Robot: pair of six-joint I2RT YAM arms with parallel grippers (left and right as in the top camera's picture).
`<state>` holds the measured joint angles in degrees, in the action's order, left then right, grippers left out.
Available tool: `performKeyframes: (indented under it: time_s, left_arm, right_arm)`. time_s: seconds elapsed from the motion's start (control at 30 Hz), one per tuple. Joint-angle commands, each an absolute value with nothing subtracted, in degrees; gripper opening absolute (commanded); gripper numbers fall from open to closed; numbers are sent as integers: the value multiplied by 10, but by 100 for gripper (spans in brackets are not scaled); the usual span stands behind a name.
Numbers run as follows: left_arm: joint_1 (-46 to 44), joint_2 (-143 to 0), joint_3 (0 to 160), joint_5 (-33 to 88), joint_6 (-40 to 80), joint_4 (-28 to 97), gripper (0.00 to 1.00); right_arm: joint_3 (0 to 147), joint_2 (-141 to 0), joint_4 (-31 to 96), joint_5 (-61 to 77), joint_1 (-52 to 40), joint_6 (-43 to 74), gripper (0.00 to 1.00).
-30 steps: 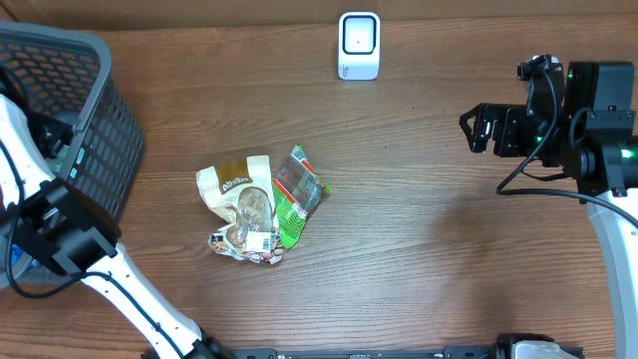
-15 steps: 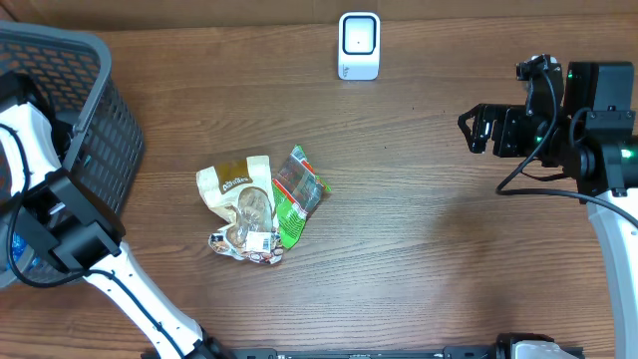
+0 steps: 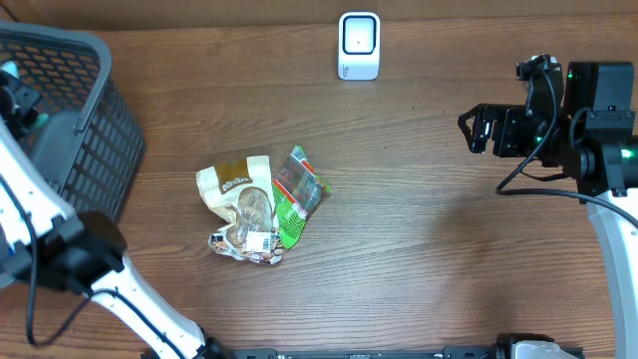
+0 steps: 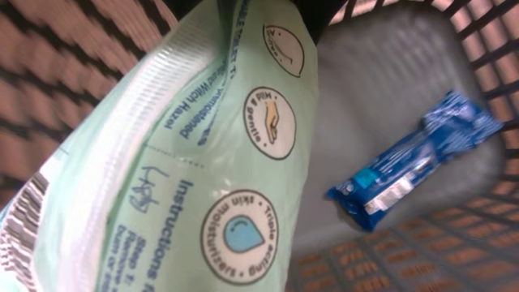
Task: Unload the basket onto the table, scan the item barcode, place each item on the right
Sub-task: 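Carry the wipes pack out and drop it on the pile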
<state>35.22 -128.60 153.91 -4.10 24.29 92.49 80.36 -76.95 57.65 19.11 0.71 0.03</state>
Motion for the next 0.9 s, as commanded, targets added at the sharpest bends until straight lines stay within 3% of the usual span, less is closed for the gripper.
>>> performKeyframes:
  time_s: [0.0, 0.13, 0.27, 0.43, 0.63, 0.87]
  left_arm:
    - [345, -1175, 1567, 39, 180, 957, 4]
    - [305, -1090, 1537, 152, 102, 968, 4]
    - [194, -1038, 1461, 153, 91, 968, 4]
    - [-5, -1035, 1261, 148, 93, 959, 4]
    - [-135, -1041, 1006, 145, 157, 848, 4]
    - [-169, -1041, 861, 99, 254, 759, 4]
  right_arm:
    - [817, -768, 573, 196, 7, 2, 100]
    - [817, -768, 571, 207, 7, 2, 100]
    - [817, -768, 575, 207, 7, 2, 100]
    - [817, -768, 575, 207, 7, 2, 100]
    - [817, -768, 576, 207, 7, 2, 100]
    - [817, -768, 574, 207, 7, 2, 100]
